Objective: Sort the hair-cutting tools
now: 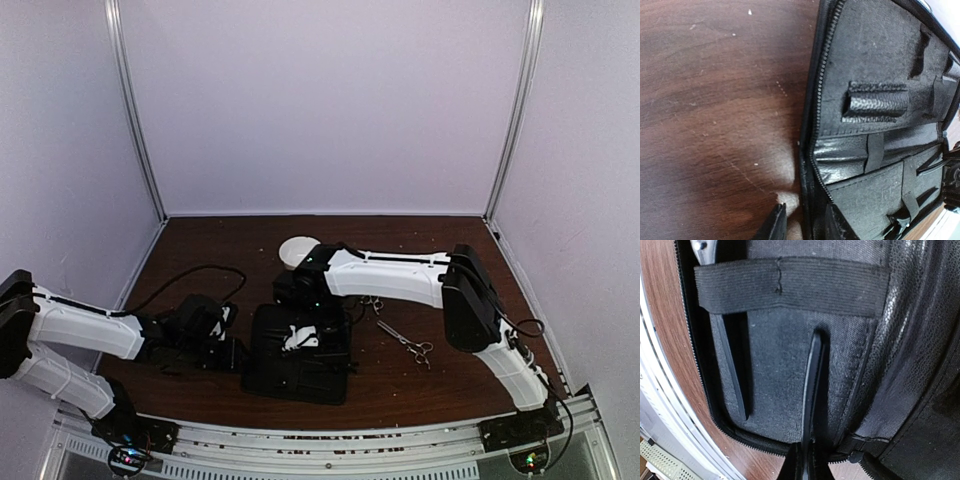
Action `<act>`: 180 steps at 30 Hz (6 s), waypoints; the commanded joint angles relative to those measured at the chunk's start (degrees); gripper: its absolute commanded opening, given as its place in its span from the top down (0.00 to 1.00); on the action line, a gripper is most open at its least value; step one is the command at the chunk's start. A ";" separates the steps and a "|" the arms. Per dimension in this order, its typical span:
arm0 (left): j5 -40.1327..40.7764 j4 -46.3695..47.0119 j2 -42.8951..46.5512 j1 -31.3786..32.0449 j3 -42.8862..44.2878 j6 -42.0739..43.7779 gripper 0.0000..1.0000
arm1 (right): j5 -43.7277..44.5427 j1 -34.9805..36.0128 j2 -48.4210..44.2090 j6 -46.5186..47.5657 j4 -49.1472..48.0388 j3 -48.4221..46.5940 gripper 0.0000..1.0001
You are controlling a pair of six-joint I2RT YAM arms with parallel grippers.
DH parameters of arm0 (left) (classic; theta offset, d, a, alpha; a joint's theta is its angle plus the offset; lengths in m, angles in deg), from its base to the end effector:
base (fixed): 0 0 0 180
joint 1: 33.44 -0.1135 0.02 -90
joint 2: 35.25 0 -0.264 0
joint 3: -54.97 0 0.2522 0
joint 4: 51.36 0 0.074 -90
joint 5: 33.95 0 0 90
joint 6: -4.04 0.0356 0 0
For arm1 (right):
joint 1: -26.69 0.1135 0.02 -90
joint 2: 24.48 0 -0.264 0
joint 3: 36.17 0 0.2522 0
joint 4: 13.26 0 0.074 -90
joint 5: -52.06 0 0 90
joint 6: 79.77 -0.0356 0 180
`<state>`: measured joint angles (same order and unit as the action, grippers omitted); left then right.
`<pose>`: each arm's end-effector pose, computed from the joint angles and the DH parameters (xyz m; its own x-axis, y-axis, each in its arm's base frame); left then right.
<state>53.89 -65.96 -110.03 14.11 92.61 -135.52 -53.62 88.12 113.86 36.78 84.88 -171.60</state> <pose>0.1472 -0.1629 0.1299 -0.9169 -0.1244 -0.3791 0.0851 0.8673 -0.4905 0.2060 0.3984 0.1699 -0.0530 -0.9972 0.0529 -0.9440 0.0673 0.3230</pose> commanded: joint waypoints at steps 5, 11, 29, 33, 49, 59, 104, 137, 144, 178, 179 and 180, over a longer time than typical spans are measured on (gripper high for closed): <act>-1.67 2.25 -0.10 -0.43 -1.02 -0.60 0.70 | -0.72 0.63 3.42 -0.89 -0.01 -2.63 1.00; -2.10 3.24 -0.54 -0.44 -1.35 -0.91 0.70 | -1.49 0.82 5.47 -0.80 0.17 -4.22 1.00; -2.88 7.16 0.66 -0.35 -3.92 -2.40 0.71 | -3.57 1.26 9.78 -2.26 -3.14 -12.00 1.00; -2.60 7.21 2.08 -0.32 -4.89 -2.71 0.71 | -5.11 1.24 11.06 -2.36 -3.34 -13.94 1.00; -2.11 7.81 2.86 -0.35 -5.68 -2.59 0.71 | -6.08 1.72 12.70 -3.07 -8.69 -13.50 1.00; -0.20 4.26 7.12 -0.35 -5.98 -1.78 0.71 | -2.72 1.79 3.71 -3.69 -11.55 -4.96 0.66; -0.32 4.96 3.31 -0.35 -5.84 -0.93 0.72 | 0.94 4.32 1.26 -5.89 -16.35 1.42 1.00; 2.81 0.57 6.89 -0.35 -5.33 -0.10 0.67 | -1.68 3.73 -1.32 -3.96 -15.91 -4.11 0.74; 9.06 -9.19 11.28 -0.44 -0.94 3.69 0.45 | -1.79 2.39 -13.17 -2.84 -17.21 2.75 0.58; -0.17 -14.49 -14.44 -9.09 25.62 16.46 0.84 | -2.74 -18.32 -34.92 -2.42 -38.31 40.13 0.60; -0.18 -14.58 -14.23 -9.14 25.49 16.45 0.90 | -2.65 -18.36 -34.65 -2.38 -38.33 40.13 0.60; -0.27 -14.62 -13.86 -9.12 25.25 16.47 0.95 | -2.56 -18.36 -34.46 -2.30 -38.32 40.11 0.60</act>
<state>54.77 -80.34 -124.48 5.50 116.35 -119.61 -55.43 69.56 78.15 34.29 47.16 -130.79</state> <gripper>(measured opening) 0.121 0.401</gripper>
